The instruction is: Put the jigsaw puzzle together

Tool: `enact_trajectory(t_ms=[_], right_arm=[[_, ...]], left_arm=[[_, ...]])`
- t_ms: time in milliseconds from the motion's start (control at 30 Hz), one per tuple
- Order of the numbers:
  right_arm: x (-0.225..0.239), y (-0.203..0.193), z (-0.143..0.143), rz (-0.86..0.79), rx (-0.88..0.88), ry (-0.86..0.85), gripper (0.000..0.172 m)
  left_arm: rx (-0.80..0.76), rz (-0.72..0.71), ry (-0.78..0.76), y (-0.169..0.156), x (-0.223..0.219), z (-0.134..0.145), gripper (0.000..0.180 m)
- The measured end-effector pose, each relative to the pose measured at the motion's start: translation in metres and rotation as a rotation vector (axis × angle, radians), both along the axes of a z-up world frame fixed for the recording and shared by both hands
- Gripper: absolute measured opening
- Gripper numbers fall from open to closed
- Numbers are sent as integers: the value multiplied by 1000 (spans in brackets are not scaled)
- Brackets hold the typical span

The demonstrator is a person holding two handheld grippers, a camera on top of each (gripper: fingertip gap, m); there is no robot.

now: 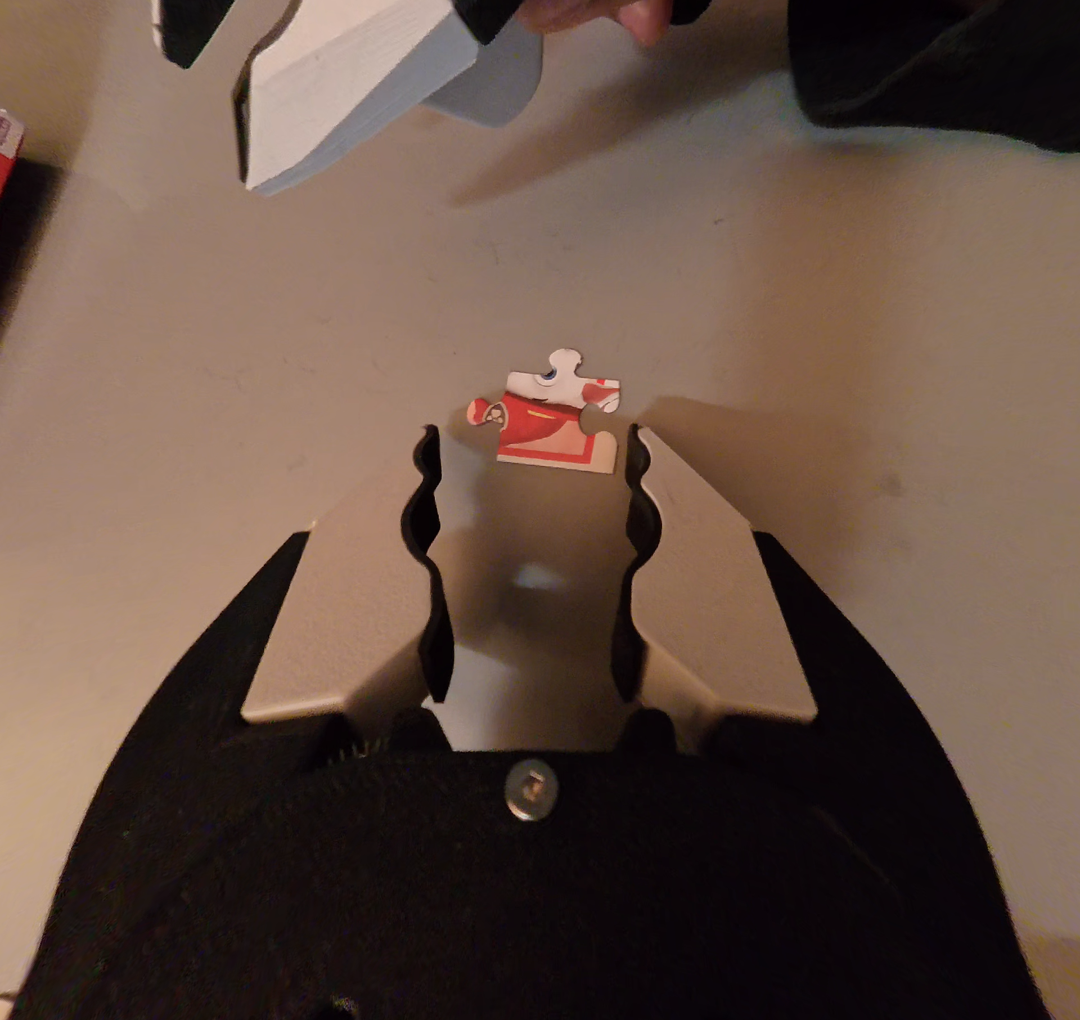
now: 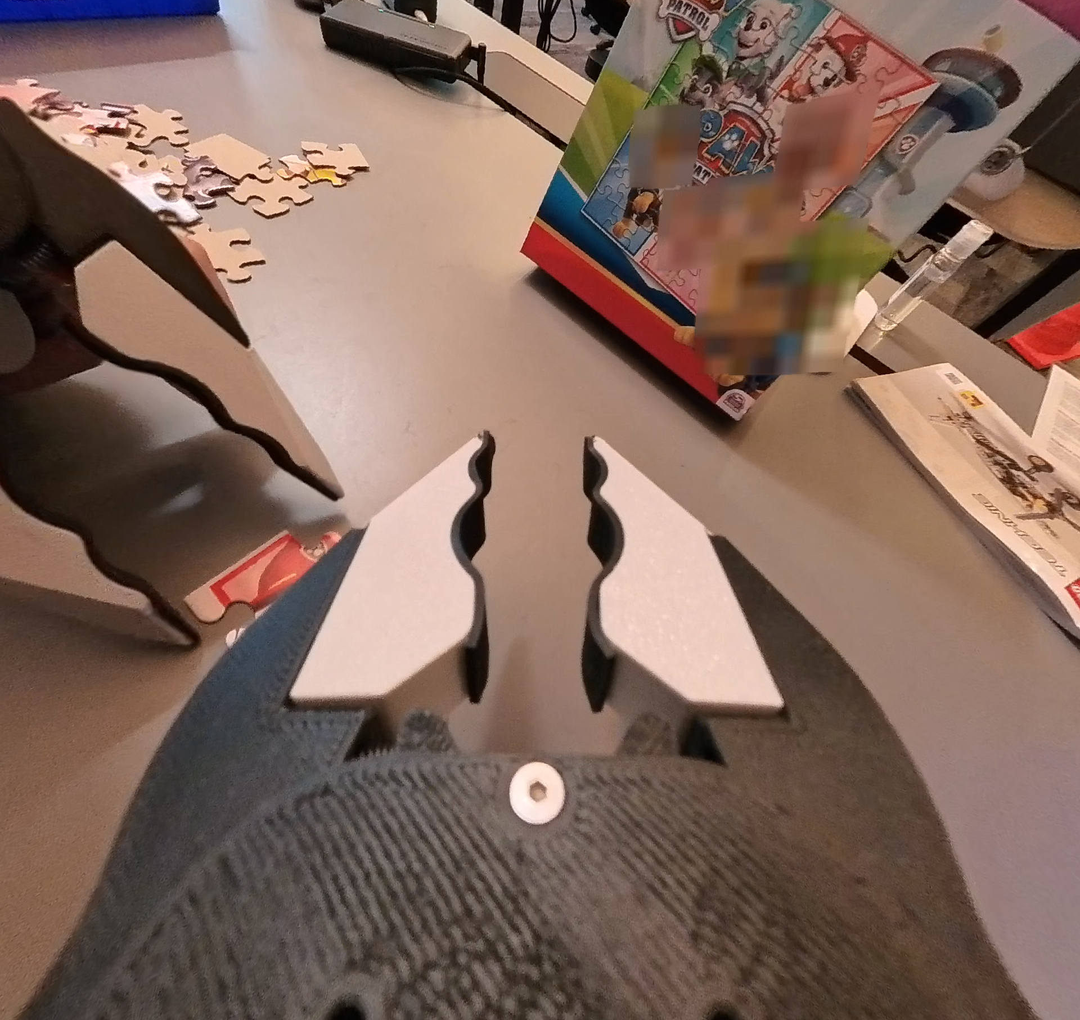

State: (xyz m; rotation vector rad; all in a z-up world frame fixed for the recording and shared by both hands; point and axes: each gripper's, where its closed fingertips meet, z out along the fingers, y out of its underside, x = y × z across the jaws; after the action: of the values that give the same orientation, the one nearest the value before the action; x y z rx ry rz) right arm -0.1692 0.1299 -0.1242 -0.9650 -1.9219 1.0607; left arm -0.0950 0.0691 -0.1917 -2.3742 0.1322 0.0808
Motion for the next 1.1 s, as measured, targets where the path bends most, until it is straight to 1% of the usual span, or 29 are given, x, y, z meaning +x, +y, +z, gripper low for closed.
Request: enact_trajectory(t_ms=[167,400,500,567,633,733,833,900,967,1000,1100], right_arm=[[0,-1,-1,3,6,-1,29],[0,0,-1,1,7,-3,29],[0,0,-1,1,6,-4,29],[0,0,-1,1,7,-4,29],[-1,0,-2,1,8,-5,29],[-1,0,-2,1,9,-6,30],[-1,0,-2,0,10,-7,30],[0,-1,-2,2,10,-7,30],[0,-1,-2,3,13,-7,30],[0,-1,-2,3,15,-6,30],[0,-1,-2,3,15,-5,29]], left_arm=[[6,60,28,-6,-16,2,57],[38,259,106,-15,-56,8,45],[101,324,100,-15,-65,17,45],[145,330,58,-12,-62,24,47],[176,308,-9,-7,-52,28,55],[191,284,-69,4,-37,26,65],[113,277,-34,6,-33,10,71],[78,286,-4,6,-35,5,71],[77,299,2,5,-37,5,66],[75,327,15,2,-42,4,64],[71,467,84,-11,-70,6,53]])
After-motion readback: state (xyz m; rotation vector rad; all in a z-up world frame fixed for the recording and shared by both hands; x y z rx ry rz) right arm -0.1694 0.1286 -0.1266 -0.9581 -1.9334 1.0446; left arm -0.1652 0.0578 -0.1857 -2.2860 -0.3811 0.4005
